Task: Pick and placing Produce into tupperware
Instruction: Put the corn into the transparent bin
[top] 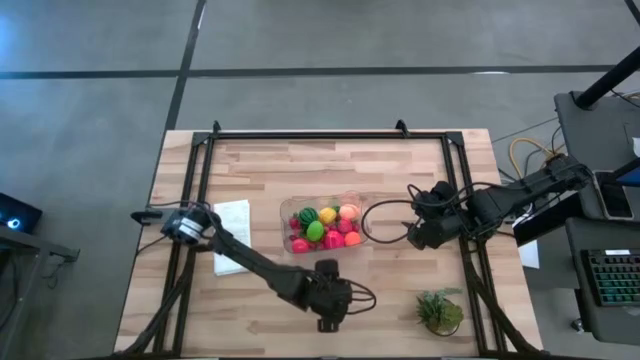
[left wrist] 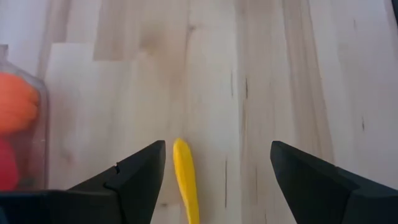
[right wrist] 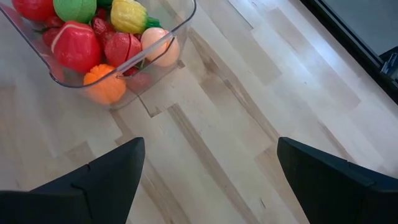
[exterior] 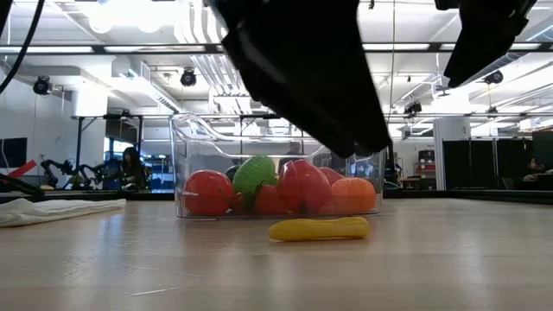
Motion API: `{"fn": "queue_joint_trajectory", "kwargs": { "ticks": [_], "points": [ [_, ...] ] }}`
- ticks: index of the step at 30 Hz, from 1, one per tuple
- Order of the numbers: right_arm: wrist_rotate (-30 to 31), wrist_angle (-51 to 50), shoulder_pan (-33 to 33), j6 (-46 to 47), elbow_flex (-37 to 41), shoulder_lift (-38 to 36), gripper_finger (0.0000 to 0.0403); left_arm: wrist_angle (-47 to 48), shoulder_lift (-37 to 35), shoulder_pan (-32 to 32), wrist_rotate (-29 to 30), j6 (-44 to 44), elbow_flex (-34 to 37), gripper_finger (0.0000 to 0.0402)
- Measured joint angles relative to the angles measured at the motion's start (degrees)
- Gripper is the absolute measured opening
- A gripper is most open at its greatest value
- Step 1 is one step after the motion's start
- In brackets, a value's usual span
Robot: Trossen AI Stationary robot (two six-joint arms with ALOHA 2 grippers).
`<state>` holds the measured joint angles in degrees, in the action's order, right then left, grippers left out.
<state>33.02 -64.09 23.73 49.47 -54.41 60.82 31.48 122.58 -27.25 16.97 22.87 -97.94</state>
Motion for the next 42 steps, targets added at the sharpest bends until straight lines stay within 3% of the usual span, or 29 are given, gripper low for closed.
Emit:
{"fn": "queue_joint_trajectory", "kwargs": {
  "ticks": [12,20,42],
  "points": [
    [0.0,-0.1,0.0,-0.1,1.0,0.0,0.0359,-1.1,0.0,0.2,-2.0,-0.6,2.5,0.0276],
    [2.5,-0.2,0.0,2.6,1.0,-0.5,0.0359,-0.7,0.2,1.5,-2.3,11.2,5.3,0.0276],
    [5.1,-0.2,0.0,2.6,0.9,-7.8,0.0359,-5.9,0.3,2.5,-4.7,11.2,10.1,0.0276]
  ]
}}
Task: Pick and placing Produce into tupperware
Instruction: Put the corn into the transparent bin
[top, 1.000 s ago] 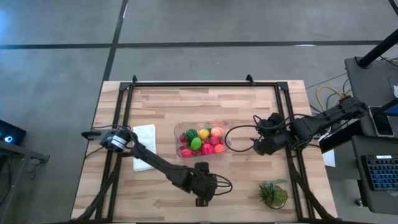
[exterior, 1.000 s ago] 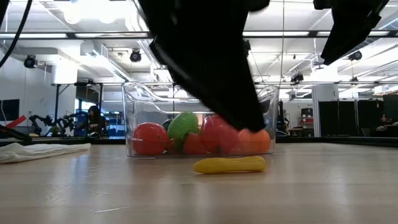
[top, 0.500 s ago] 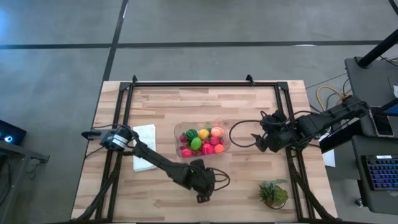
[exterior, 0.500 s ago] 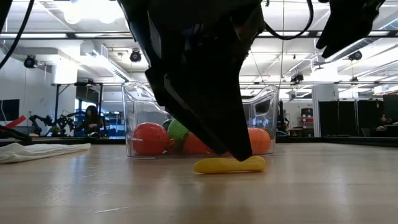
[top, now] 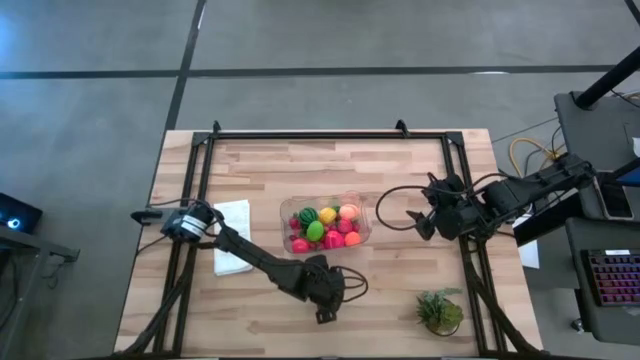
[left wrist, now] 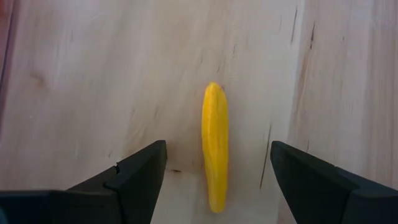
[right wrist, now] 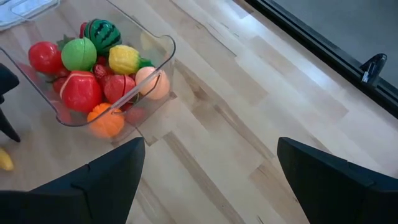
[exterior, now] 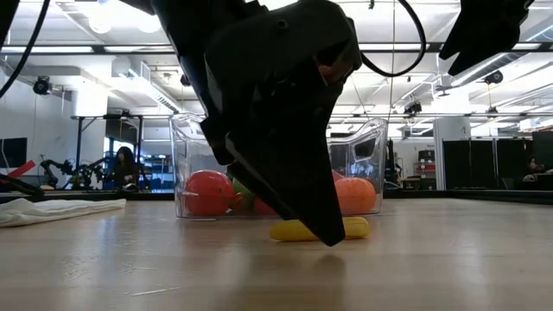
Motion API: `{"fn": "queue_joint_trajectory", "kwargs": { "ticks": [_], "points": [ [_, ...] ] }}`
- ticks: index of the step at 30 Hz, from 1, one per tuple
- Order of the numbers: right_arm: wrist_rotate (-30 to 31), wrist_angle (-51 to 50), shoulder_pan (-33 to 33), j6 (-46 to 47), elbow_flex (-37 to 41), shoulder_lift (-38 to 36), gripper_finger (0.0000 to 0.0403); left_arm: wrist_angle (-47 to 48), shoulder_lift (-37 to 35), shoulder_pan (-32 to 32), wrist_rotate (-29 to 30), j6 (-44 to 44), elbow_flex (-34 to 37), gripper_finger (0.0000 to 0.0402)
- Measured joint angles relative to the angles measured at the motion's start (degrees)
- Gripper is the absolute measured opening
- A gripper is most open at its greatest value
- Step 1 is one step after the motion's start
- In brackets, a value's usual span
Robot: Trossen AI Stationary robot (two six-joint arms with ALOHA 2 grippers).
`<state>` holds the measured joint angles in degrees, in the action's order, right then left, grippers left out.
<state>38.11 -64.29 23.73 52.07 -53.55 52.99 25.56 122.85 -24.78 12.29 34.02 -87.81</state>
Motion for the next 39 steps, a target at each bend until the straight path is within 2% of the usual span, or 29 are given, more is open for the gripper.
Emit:
{"fn": "queue_joint_trajectory", "kwargs": {
  "ticks": [8,21,34,39],
  "points": [
    [-0.1,0.0,0.0,0.0,0.1,0.0,0.0359,0.3,0.0,0.2,-0.3,0.0,0.0,0.0265],
    [-0.5,0.0,0.0,0.0,0.1,0.1,0.0359,0.8,0.0,0.2,0.5,0.1,0.0,0.0134],
    [-0.6,0.0,0.0,0.0,0.1,0.1,0.0359,0.3,0.0,0.4,1.9,1.7,0.0,0.0084],
    [-0.5,0.0,0.0,0.0,0.1,0.1,0.0359,-0.1,0.0,0.4,1.0,1.7,0.0,0.0050]
  ]
}}
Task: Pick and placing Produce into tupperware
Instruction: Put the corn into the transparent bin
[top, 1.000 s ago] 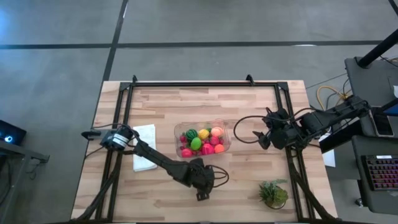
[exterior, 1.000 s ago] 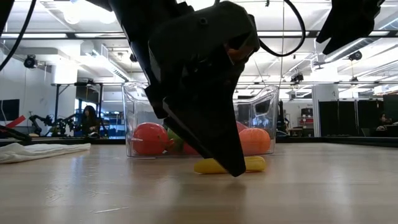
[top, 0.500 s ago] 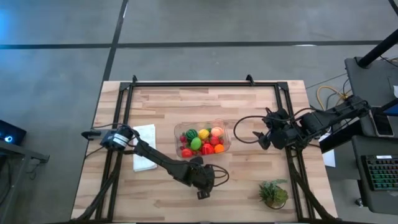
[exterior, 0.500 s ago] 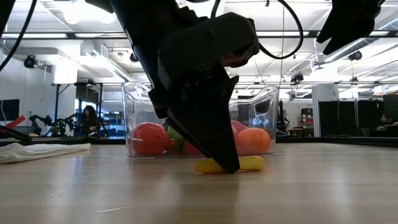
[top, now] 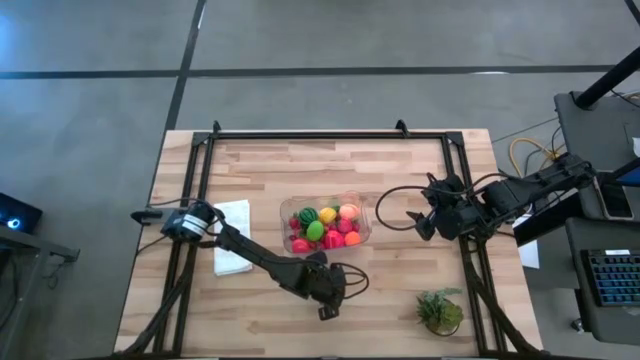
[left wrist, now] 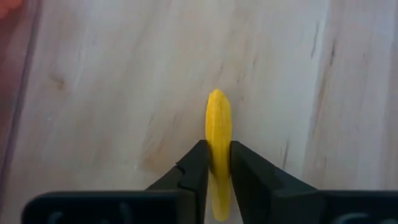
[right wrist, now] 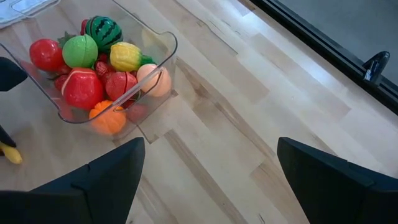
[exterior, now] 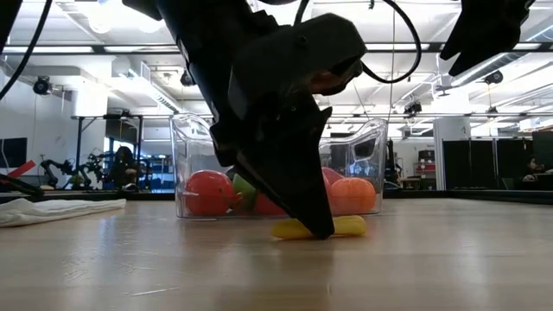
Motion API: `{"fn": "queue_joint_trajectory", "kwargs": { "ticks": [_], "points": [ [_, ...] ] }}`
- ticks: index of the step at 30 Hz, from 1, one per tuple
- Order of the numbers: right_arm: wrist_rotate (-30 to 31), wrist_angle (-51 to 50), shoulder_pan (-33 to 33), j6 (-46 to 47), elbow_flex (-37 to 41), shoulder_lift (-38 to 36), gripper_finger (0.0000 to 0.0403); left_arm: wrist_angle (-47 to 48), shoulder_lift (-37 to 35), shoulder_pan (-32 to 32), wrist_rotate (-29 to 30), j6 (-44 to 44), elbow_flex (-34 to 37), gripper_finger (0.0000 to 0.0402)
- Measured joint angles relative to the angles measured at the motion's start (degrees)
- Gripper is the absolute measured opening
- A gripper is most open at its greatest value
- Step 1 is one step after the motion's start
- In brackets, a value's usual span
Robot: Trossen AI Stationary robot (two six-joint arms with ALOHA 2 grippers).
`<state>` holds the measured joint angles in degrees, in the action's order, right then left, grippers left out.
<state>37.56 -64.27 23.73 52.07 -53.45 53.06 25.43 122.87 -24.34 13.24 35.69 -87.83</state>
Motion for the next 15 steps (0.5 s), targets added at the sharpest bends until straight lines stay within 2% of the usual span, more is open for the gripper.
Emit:
{"fn": "queue_joint_trajectory", "kwargs": {
  "ticks": [6,15],
  "points": [
    [0.0,0.0,0.0,0.0,0.0,0.0,0.0359,0.0,-0.1,0.0,-1.5,0.0,-1.1,0.0007],
    [0.0,0.1,0.0,-1.9,-0.2,-0.1,0.0359,0.7,-3.9,0.0,-0.5,0.0,-3.4,0.0004]
  ]
}}
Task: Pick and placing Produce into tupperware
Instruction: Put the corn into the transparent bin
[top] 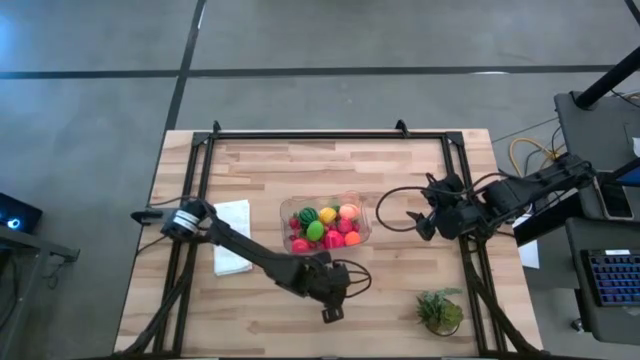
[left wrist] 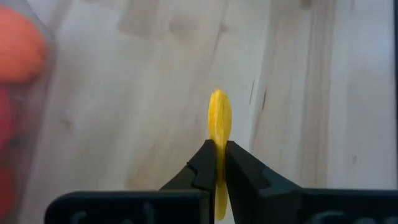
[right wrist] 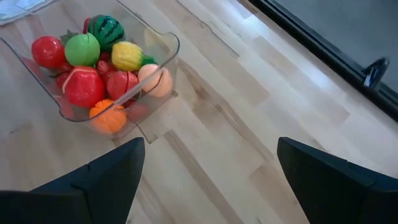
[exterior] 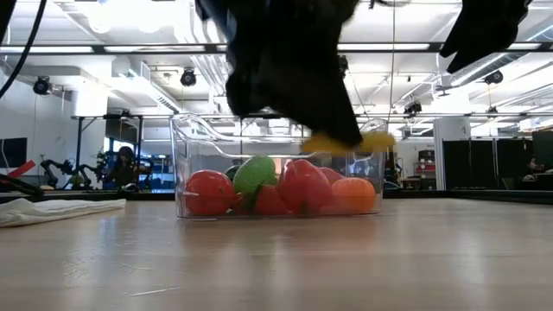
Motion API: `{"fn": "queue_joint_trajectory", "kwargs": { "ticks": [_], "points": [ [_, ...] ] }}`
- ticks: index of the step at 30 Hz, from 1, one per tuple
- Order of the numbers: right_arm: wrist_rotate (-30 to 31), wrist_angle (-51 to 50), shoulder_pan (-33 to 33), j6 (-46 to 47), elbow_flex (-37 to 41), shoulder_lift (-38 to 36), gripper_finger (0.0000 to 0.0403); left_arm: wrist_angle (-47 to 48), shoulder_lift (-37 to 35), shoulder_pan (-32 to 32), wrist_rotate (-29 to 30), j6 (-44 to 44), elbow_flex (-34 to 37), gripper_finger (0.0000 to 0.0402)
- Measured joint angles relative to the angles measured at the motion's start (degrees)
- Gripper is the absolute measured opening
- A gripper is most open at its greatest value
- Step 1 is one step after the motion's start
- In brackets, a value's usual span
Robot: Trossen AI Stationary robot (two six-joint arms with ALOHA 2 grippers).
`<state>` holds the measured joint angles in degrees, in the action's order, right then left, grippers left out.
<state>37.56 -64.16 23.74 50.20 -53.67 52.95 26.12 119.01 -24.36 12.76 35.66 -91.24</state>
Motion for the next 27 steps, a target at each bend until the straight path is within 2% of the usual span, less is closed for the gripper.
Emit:
{"fn": "queue_joint_trajectory", "kwargs": {
  "ticks": [6,10,13,22,24,27],
  "points": [
    [1.9,0.2,0.0,-5.3,-1.8,-0.1,0.0359,1.7,-5.2,-0.1,7.1,0.0,-1.8,0.0004],
    [3.0,0.1,0.0,-8.6,-2.8,-0.4,0.0359,6.5,-8.4,0.3,15.2,-0.1,-2.9,0.0004],
    [3.1,-0.2,0.0,-10.3,-3.0,-0.8,0.0359,10.6,-10.1,1.4,18.7,0.1,-2.9,0.0004],
    [2.7,-4.2,0.0,-10.4,-2.8,-2.7,0.0359,19.4,-12.3,8.1,18.5,-0.2,-2.2,0.0004],
    [3.1,-4.2,0.0,-10.3,-2.8,-3.1,0.0359,20.7,-12.3,9.8,16.5,0.0,-2.1,0.0004],
    [4.8,-4.1,0.0,-10.1,-2.8,-3.3,0.0359,21.4,-12.4,12.9,10.2,-0.3,-1.7,0.0004]
  ]
}}
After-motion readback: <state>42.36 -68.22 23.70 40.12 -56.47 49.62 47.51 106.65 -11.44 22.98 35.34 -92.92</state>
